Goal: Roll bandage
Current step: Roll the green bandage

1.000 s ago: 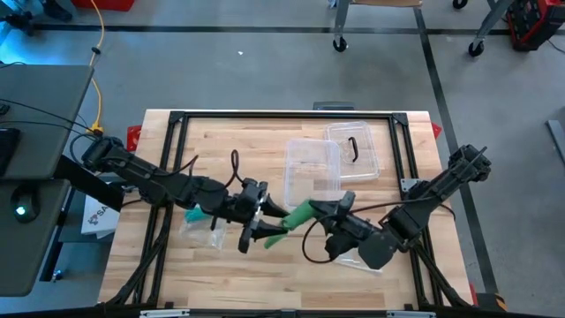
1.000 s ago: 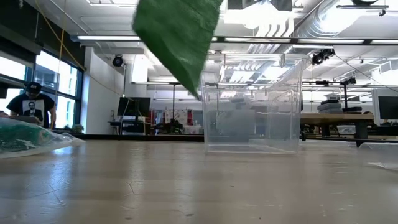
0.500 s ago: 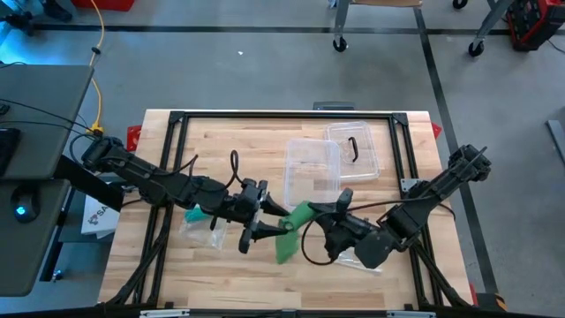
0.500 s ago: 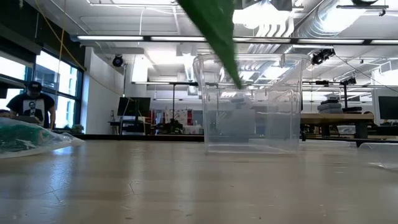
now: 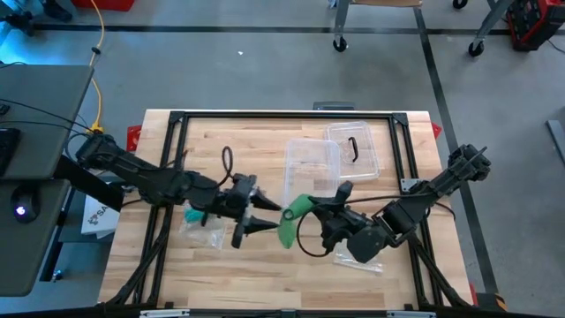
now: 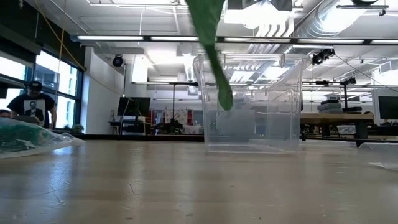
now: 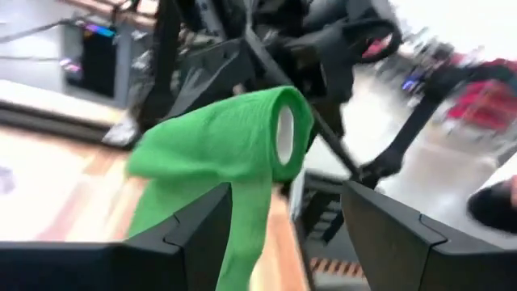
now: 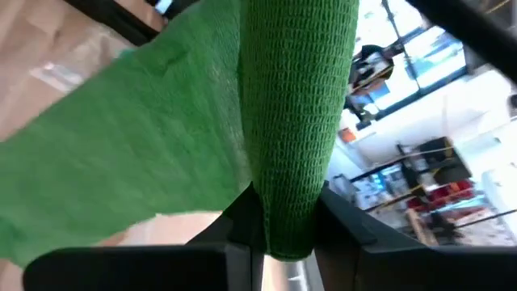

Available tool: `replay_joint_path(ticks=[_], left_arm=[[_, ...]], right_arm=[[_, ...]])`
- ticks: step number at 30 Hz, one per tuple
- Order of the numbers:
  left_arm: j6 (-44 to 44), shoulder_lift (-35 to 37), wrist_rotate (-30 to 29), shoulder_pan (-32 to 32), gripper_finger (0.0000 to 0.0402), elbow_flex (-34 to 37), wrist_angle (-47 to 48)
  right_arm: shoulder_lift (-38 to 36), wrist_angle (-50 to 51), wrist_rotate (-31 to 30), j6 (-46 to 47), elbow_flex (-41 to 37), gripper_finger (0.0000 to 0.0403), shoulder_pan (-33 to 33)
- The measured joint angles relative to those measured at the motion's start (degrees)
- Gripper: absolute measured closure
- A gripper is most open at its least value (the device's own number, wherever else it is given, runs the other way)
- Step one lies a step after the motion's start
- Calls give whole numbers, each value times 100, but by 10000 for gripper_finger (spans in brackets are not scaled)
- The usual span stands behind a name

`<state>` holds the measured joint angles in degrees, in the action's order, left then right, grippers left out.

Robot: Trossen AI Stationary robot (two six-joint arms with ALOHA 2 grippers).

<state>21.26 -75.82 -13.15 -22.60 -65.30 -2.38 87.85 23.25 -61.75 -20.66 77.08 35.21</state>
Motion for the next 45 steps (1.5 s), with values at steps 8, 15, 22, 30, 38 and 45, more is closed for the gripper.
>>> replay_joint_path(ticks=[8,15,22,30,38,45], left_arm=[[-1307,99,-1551,-957,176,0,295],[-1988,-612,-3368,-1683,176,2,-365],[-1618,-780,-5169,-1731,176,7,-415],[-305,-769,-4115,-1215,176,7,-461],[457,-758,-4085,-787,177,7,-167],[382,-476,-3733,-737,177,7,-95]], right_arm=[[453,-386,-304,-271,0,334,95],[1049,-1159,-1418,-1453,0,334,41],[1113,-1196,-1434,-1528,0,334,-13],[1113,-1176,-1077,-1396,0,334,-378],[1113,-1178,-961,-1424,1,334,-576],[1113,-1110,-1078,-1430,4,334,-450]])
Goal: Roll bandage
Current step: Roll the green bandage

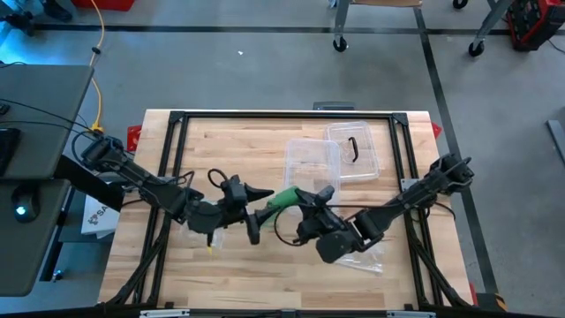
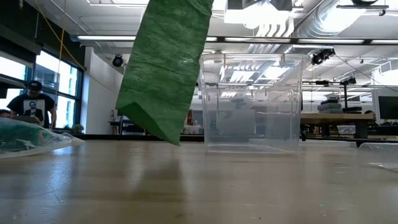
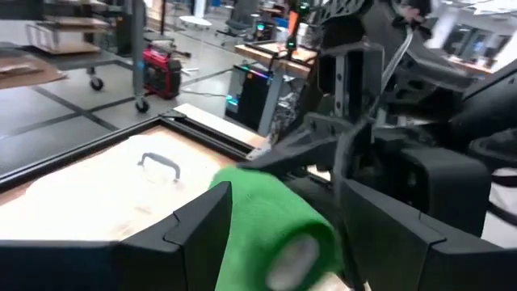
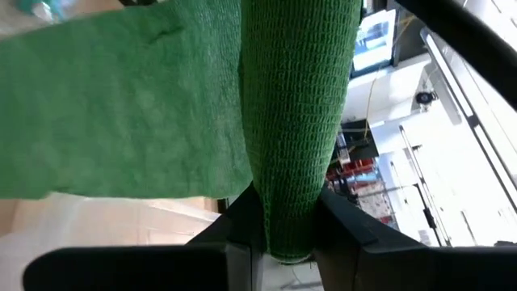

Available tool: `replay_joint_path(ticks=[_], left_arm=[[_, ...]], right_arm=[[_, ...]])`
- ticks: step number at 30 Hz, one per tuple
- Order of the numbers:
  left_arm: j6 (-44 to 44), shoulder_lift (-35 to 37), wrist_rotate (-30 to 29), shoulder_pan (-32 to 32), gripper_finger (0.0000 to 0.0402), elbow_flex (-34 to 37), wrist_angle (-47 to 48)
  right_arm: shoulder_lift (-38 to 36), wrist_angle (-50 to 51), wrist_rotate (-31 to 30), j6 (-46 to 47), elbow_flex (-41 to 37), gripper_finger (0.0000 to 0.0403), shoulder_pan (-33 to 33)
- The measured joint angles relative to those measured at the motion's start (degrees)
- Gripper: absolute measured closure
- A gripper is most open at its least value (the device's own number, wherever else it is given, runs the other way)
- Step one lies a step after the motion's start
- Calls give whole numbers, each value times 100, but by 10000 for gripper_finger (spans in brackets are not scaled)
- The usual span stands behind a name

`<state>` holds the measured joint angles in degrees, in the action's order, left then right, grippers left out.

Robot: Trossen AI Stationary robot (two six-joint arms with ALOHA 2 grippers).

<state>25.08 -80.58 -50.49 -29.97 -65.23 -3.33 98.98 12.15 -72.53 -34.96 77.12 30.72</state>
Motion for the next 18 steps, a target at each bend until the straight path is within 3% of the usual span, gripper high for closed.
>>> replay_joint_path(ticks=[9,18], left_arm=[[35,107,779,69,194,-2,207],[12,105,714,82,197,-4,309]], right_arm=[[0,-128,30,-13,0,334,233],[-2,-171,274,220,2,334,-117]])
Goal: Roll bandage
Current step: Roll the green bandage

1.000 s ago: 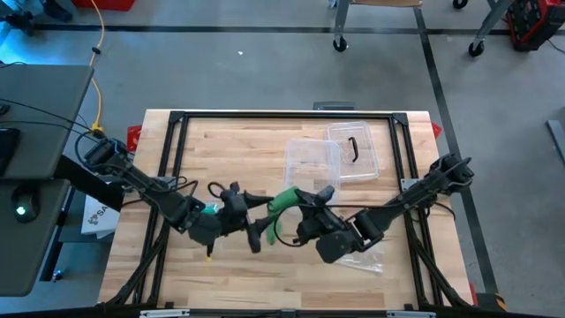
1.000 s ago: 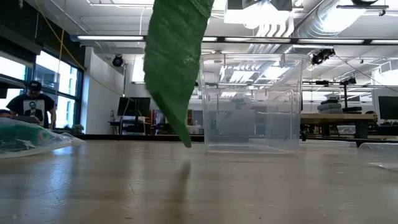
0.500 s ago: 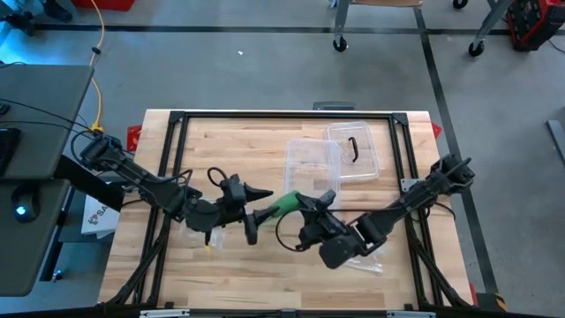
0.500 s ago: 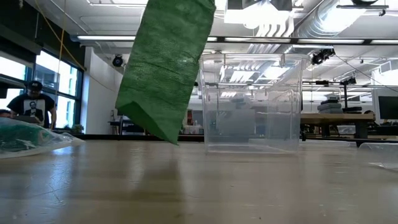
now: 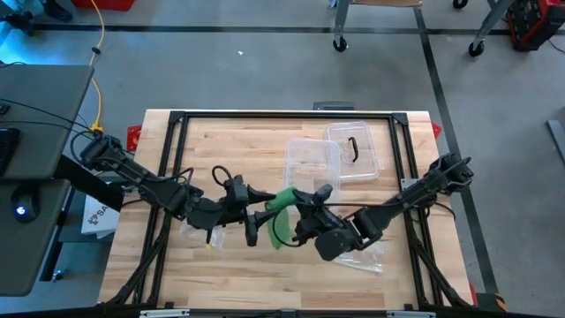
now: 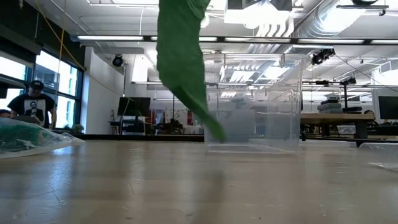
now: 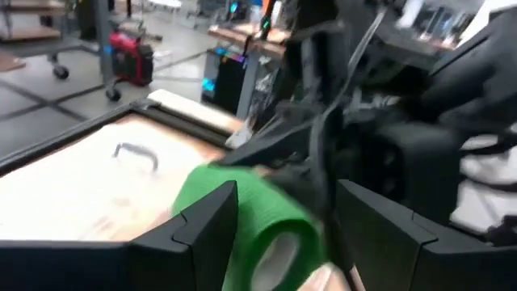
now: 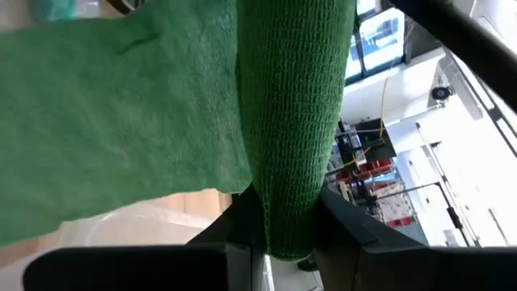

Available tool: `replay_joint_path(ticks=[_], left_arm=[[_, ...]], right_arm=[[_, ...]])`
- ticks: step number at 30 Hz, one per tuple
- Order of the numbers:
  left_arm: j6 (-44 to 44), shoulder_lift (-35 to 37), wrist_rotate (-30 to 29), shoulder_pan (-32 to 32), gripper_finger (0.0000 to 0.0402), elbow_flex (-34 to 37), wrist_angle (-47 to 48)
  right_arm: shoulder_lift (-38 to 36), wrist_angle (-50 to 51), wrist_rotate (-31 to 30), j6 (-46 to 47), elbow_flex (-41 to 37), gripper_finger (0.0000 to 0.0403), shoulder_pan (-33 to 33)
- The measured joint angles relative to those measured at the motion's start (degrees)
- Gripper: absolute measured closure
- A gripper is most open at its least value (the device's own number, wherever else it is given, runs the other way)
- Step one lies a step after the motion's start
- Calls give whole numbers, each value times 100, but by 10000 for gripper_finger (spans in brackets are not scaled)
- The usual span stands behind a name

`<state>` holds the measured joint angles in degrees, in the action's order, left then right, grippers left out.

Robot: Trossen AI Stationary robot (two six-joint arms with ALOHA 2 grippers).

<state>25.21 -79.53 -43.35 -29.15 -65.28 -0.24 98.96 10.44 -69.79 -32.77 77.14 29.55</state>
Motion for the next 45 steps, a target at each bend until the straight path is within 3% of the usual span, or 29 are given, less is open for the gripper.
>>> replay_joint_path(ticks=[6,16,19,23,28,34,38,42,45], left_arm=[[169,-2,-427,14,197,2,585],[-256,-2,-125,42,200,1,633],[-488,-2,6,67,222,1,633],[-828,-2,96,65,278,1,633],[-1102,-2,109,53,340,2,655],[-1243,52,-41,58,338,7,697],[-1397,119,-48,-32,333,7,691],[-1987,148,-74,-174,337,7,629],[-2673,149,-55,-330,336,7,590]], right_arm=[[0,7,-13,38,0,334,84],[0,-106,237,-38,0,334,270],[0,-159,250,-94,0,334,264],[0,-203,237,-67,0,331,270],[0,-212,264,-53,0,284,344],[-187,54,219,272,2,187,602],[-828,1301,775,1356,3,159,805],[-1660,2990,2008,3150,-91,155,702],[-2240,2445,2901,3485,-660,155,484]])
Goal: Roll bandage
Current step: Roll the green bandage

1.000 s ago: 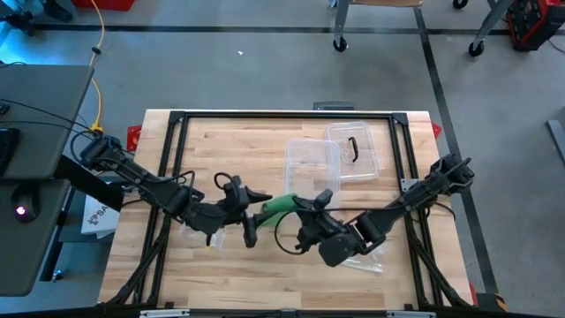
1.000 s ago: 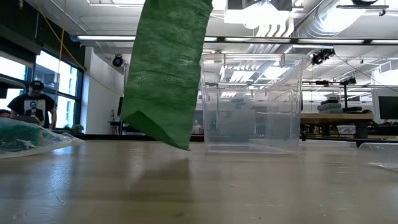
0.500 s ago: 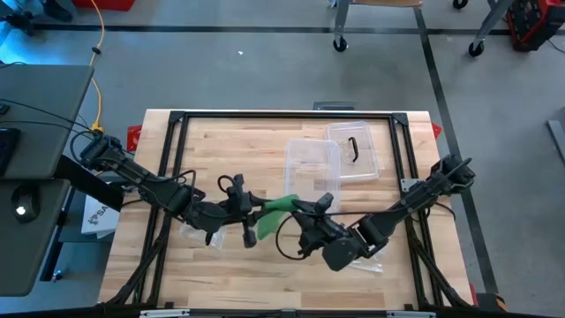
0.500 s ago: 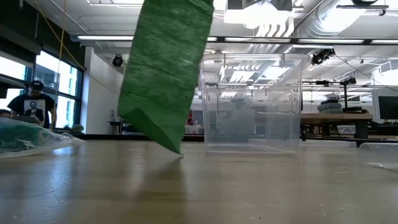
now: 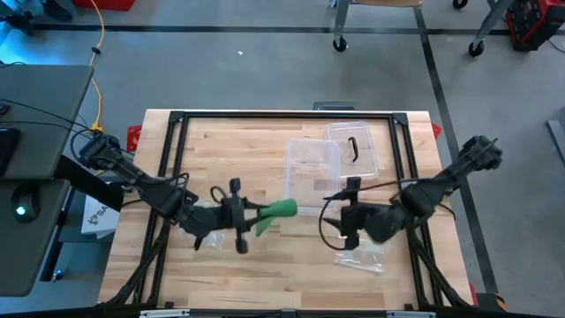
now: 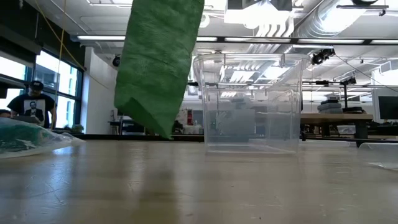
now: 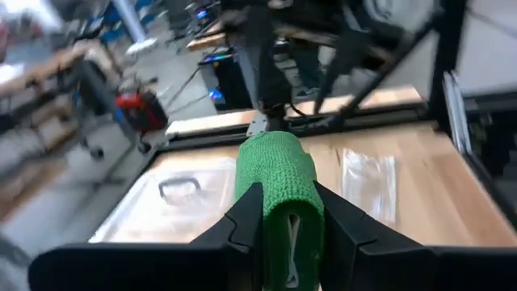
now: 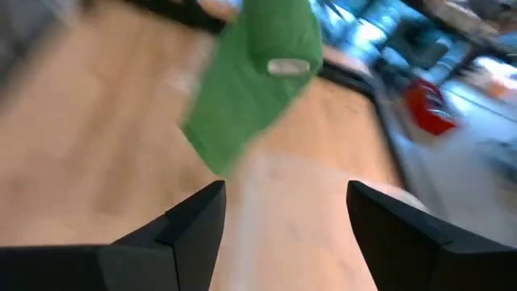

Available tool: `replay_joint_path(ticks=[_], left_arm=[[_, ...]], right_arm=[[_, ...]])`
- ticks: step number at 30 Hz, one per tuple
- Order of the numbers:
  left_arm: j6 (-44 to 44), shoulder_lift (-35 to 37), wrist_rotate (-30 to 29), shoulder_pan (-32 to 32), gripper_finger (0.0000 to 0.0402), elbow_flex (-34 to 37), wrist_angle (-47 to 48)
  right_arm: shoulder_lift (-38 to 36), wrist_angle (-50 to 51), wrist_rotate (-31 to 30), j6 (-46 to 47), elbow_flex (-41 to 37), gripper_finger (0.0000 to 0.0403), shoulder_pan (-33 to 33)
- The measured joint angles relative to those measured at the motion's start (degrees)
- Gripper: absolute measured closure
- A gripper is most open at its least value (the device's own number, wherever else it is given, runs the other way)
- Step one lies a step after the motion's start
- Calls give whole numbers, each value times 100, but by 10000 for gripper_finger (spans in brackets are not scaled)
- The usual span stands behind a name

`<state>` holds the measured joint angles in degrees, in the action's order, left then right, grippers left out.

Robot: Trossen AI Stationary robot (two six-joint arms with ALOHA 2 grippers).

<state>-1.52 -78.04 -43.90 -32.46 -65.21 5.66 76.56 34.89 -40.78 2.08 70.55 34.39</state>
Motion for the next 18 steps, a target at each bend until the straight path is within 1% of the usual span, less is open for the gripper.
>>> replay_joint_path(ticks=[3,6,9,12,15,18], left_arm=[[-987,0,114,-146,332,0,-37],[-1842,0,127,-302,332,0,-36],[-2419,0,140,-394,331,0,-132],[-2748,0,139,-434,331,0,-207],[-2962,0,138,-436,330,0,-222],[-3014,-2,138,-436,330,0,-250]], right_arm=[[-430,-2173,768,-627,-983,155,-181],[-617,-4376,1131,-1133,-1841,155,-304],[-545,-5751,1402,-1290,-2341,155,-448],[-331,-6419,2041,-1051,-2401,155,-632],[11,-6441,2544,-818,-2080,155,-785],[378,-6232,2740,-822,-1660,155,-908]])
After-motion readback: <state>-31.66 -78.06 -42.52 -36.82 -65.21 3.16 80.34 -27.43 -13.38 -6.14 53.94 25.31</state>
